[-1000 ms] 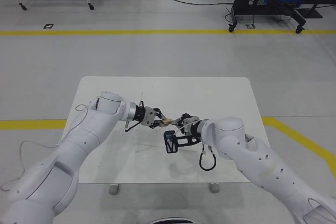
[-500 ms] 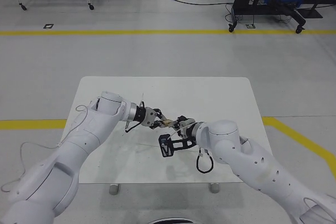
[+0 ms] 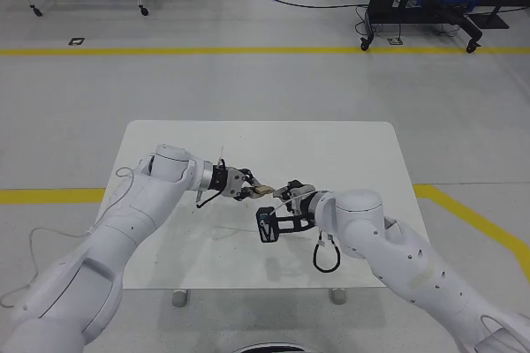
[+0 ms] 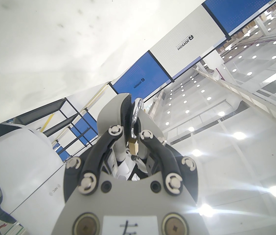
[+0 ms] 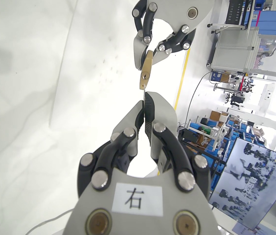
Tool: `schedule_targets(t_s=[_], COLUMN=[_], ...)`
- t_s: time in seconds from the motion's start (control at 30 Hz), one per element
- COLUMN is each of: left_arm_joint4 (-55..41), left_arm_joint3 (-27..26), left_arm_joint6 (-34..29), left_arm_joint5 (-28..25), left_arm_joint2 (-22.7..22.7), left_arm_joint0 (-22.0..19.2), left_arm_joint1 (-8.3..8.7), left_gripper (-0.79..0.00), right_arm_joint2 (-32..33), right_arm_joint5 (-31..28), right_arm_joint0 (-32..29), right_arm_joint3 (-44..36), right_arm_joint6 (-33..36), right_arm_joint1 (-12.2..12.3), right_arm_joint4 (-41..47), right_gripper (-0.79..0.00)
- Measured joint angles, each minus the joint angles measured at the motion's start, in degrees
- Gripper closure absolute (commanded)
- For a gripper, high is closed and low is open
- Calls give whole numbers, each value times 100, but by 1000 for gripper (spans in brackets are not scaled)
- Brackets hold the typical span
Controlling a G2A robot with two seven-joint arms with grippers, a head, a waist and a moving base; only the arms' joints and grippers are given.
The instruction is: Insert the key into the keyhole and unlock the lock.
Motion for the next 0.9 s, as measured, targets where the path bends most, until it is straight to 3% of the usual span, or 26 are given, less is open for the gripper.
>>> schedule_targets(t_s=[0.9], left_arm_joint4=[133], left_arm_joint3=[-330], left_arm_joint6=[380], left_arm_joint5=[249], left_arm_joint2=[-182], left_arm_joint0=[171], left_arm_joint1=[38], left_gripper=[0], right_arm_joint2=[-241], right_arm_joint5=[23], right_arm_joint0=[155], right_arm_joint3=[163], right_arm_joint6=[470], right_arm_joint1=[-199], right_arm_joint4=[-2], right_gripper=[0])
